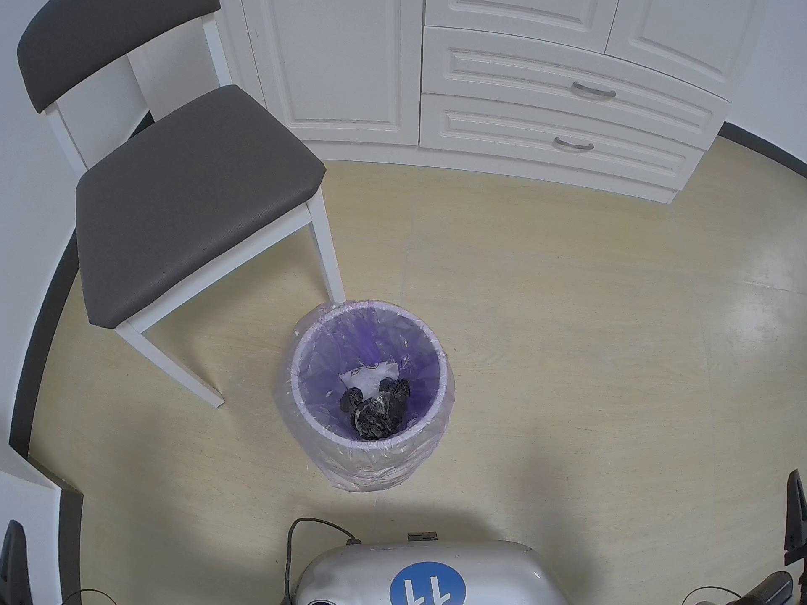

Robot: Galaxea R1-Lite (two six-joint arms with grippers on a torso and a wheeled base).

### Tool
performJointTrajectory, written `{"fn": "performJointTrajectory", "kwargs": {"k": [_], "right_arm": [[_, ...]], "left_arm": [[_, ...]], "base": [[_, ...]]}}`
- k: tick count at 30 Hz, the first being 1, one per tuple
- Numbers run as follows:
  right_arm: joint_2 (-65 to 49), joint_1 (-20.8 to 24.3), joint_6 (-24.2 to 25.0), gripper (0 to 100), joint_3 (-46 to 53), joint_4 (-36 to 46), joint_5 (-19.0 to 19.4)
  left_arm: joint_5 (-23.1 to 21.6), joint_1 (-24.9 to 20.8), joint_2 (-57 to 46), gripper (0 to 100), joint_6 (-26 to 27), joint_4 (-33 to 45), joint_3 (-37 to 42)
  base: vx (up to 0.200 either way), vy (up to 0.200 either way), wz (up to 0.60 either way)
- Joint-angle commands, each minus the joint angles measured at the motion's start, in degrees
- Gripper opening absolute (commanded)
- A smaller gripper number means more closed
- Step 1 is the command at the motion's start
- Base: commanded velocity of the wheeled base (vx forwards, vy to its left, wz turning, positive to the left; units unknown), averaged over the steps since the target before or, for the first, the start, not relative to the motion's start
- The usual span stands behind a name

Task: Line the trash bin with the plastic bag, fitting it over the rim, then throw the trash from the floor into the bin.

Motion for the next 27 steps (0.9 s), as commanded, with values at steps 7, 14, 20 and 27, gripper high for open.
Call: {"fn": "performJointTrajectory", "kwargs": {"k": [7, 14, 20, 27], "right_arm": [[-0.62, 0.02, -1.44, 100, 1.38, 13.37, 0.04], [-0.62, 0.02, 0.05, 100, 1.38, 13.72, 0.66], [-0.62, 0.02, 0.14, 100, 1.38, 13.81, 1.1], [-0.62, 0.02, -0.03, 100, 1.38, 13.81, 1.27]], "left_arm": [[0.29, 0.04, -1.04, 100, 2.27, -14.16, 18.92], [3.72, 0.04, -1.04, 100, 2.36, -13.72, 21.91], [4.24, 0.04, -1.04, 100, 2.19, -10.73, 21.91], [6.97, 0.04, -1.04, 100, 2.1, -10.55, 21.91]], "base": [[0.0, 0.0, 0.0], [0.0, 0.0, 0.0], [0.0, 0.0, 0.0], [0.0, 0.0, 0.0]]}}
